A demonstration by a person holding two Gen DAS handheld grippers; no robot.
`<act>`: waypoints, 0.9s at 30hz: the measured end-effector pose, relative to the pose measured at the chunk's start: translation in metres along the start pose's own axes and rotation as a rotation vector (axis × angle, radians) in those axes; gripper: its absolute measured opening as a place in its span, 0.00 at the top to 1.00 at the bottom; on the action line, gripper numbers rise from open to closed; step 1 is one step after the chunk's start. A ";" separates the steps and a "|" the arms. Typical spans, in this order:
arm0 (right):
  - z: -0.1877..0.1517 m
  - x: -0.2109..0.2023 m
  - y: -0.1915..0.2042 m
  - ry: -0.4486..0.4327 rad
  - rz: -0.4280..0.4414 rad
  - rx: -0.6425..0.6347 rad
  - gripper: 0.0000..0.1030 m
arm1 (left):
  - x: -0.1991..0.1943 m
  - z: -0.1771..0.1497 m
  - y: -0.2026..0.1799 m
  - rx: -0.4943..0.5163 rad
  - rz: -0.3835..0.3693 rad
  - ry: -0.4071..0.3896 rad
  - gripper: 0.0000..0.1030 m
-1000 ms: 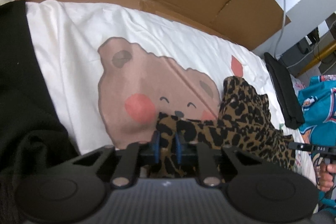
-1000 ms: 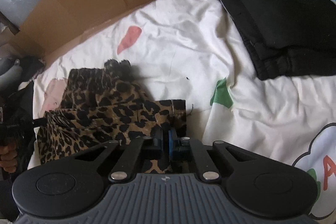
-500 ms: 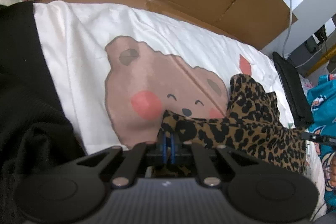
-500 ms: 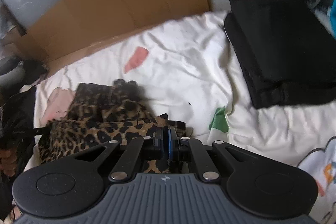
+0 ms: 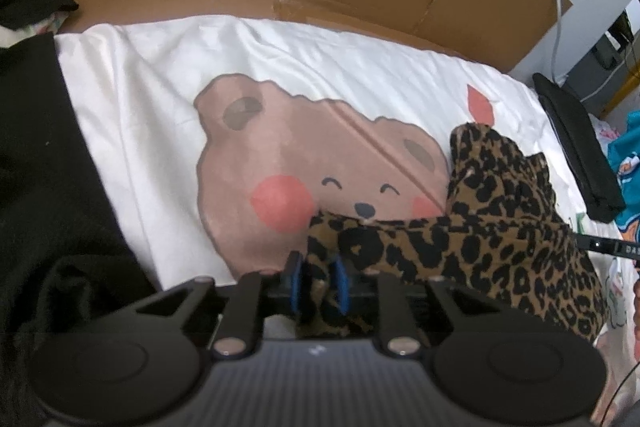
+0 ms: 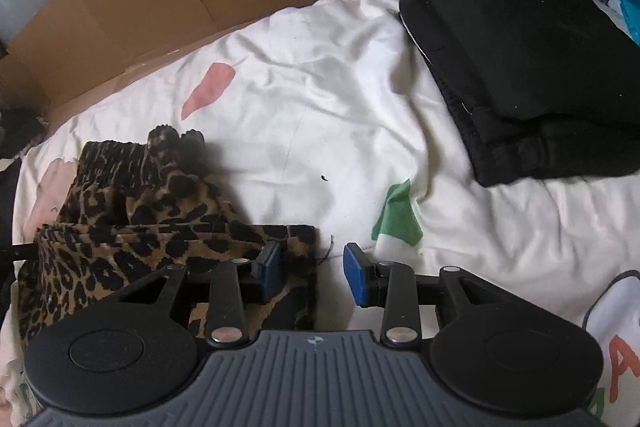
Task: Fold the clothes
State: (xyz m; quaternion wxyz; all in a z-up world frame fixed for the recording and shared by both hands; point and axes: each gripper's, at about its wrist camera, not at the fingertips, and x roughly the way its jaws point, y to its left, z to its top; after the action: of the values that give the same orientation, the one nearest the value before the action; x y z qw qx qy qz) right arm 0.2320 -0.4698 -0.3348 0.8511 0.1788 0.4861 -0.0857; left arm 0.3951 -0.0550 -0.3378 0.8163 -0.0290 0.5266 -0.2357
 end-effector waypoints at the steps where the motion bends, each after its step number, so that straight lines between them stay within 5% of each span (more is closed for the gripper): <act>1: 0.001 -0.001 0.000 0.000 0.014 -0.005 0.59 | 0.001 0.001 -0.001 0.004 0.003 0.000 0.77; 9: 0.000 0.009 0.001 0.048 0.043 -0.020 0.59 | 0.007 0.001 -0.003 -0.032 0.016 -0.003 0.72; 19: -0.003 0.019 0.017 0.061 -0.012 -0.068 0.57 | 0.015 0.004 -0.022 0.047 0.072 0.000 0.59; 23: -0.010 0.017 0.026 0.031 -0.031 -0.090 0.72 | 0.017 0.002 -0.033 0.112 0.114 0.012 0.60; 27: -0.011 0.016 0.032 0.023 -0.016 -0.100 0.92 | 0.013 0.002 -0.032 0.108 0.102 0.016 0.81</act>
State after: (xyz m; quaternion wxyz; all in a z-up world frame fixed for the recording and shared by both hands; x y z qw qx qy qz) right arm 0.2412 -0.4360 -0.3463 0.8527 0.1332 0.5008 -0.0662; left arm 0.3898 -0.0890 -0.3388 0.8233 0.0440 0.5206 -0.2219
